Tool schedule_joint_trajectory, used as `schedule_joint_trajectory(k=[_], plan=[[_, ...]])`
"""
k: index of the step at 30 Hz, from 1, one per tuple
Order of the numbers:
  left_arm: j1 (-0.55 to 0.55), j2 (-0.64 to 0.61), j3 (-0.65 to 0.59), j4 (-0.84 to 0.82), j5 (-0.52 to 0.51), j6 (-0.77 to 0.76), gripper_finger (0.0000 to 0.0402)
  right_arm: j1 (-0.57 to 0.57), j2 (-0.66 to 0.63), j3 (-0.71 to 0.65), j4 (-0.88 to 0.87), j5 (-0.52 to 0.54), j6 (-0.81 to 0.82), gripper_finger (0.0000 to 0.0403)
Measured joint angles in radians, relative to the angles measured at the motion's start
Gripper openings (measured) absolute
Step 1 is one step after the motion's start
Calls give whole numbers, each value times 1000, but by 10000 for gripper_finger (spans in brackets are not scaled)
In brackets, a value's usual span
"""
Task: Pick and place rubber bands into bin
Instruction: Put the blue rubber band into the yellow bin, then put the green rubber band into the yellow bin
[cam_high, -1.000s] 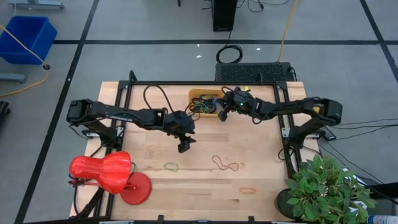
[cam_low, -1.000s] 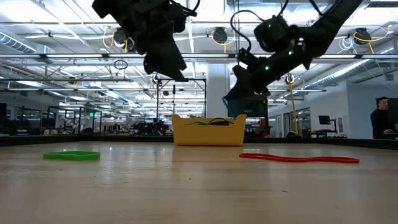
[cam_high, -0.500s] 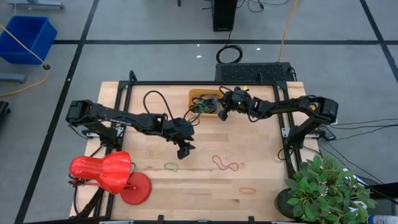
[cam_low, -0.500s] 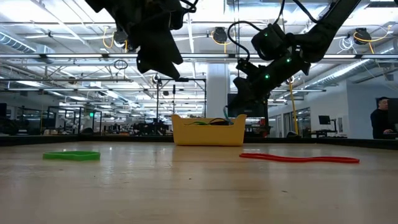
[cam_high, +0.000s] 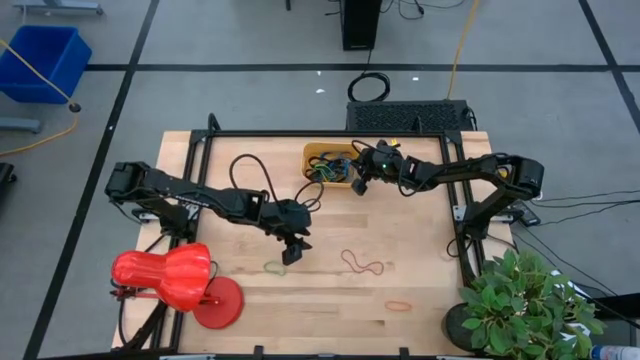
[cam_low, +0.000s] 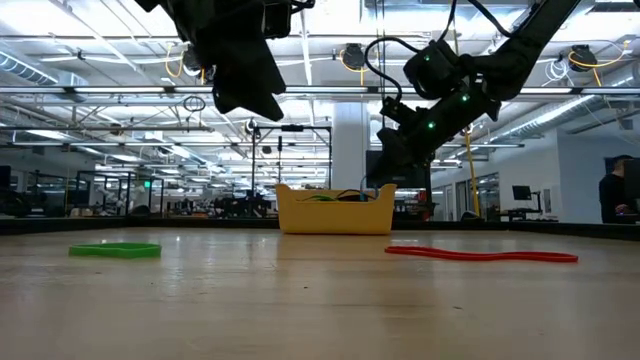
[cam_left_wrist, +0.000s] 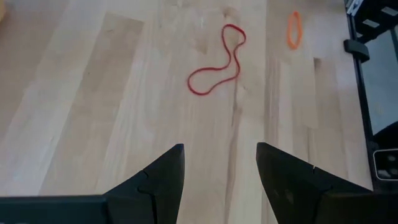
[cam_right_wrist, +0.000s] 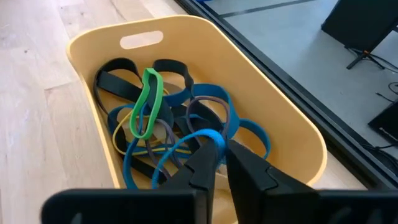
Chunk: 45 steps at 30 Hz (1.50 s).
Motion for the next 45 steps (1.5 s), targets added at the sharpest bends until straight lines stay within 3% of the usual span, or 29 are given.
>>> schedule_joint_trajectory(k=[7,13,18,26,34,45], plan=[[-25,0,0,-58,0,8,207,0,0,0,-8,0,0,96],[-50,0,0,-260,-28,8,207,0,0,0,-8,0,7,155],[-86,12,-2,-373,-92,19,207,0,0,0,-6,0,30,180],[-124,92,-1,-361,-89,44,207,0,0,-1,7,0,31,180],[-147,205,-1,-363,-12,66,207,0,0,-1,7,0,31,179],[-163,287,3,-356,-39,69,205,0,0,-1,7,0,31,176]])
